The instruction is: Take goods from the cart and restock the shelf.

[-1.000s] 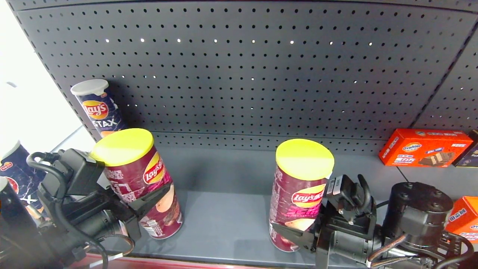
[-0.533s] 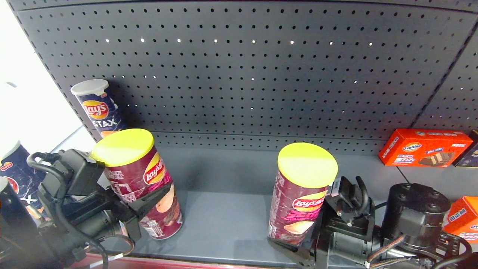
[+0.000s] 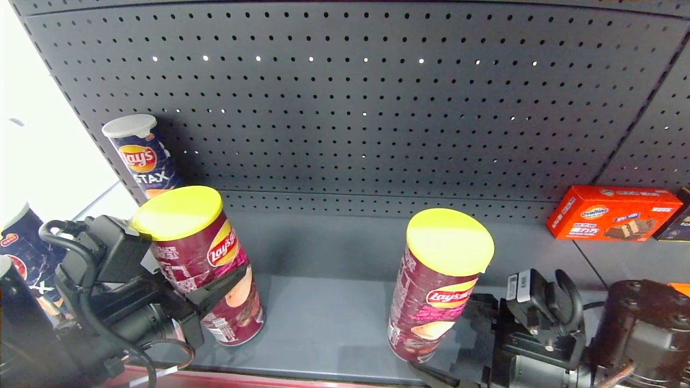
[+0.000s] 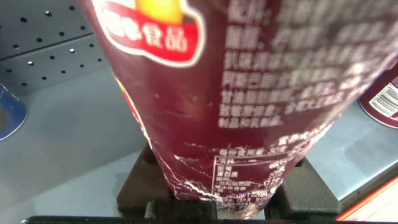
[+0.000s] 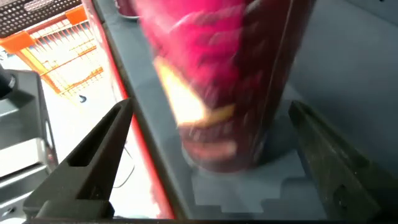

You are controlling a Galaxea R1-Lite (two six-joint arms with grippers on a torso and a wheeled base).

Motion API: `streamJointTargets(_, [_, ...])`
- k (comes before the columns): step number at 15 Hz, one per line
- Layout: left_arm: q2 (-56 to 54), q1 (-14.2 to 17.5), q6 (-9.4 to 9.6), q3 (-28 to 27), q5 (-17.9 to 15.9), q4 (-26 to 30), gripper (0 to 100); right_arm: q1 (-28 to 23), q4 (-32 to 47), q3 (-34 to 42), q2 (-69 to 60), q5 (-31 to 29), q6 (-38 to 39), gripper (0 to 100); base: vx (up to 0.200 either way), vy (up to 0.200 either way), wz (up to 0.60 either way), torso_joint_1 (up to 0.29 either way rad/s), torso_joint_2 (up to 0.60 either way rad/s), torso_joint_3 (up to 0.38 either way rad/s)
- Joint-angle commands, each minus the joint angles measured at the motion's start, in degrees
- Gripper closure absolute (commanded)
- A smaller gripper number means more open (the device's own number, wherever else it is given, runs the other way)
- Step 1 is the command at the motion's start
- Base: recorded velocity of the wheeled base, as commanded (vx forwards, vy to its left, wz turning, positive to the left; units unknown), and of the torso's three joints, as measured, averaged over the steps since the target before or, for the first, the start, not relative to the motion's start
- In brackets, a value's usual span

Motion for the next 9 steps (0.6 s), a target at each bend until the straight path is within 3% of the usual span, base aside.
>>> streamJointTargets(1, [0.0,0.0,0.03,0.0,0.0,0.0,100,-0.3,0.0,2.3,-3.6,0.2,0.0,0,0.0,0.0,0.0,0.0,0.0,0.0])
streamJointTargets(7, [0.1,0.0,-0.06,-0.1,0.0,0.0,100,-0.6,0.1,6.8,-16.5,0.0,0.1,0,0.0,0.0,0.0,0.0,0.0,0.0])
streamJointTargets(9, [0.0,0.0,0.03,-0.2,0.0,-0.1,100,-4.6,0.6,6.2,-20.8,-1.4,0.1,0,0.0,0.0,0.0,0.0,0.0,0.0])
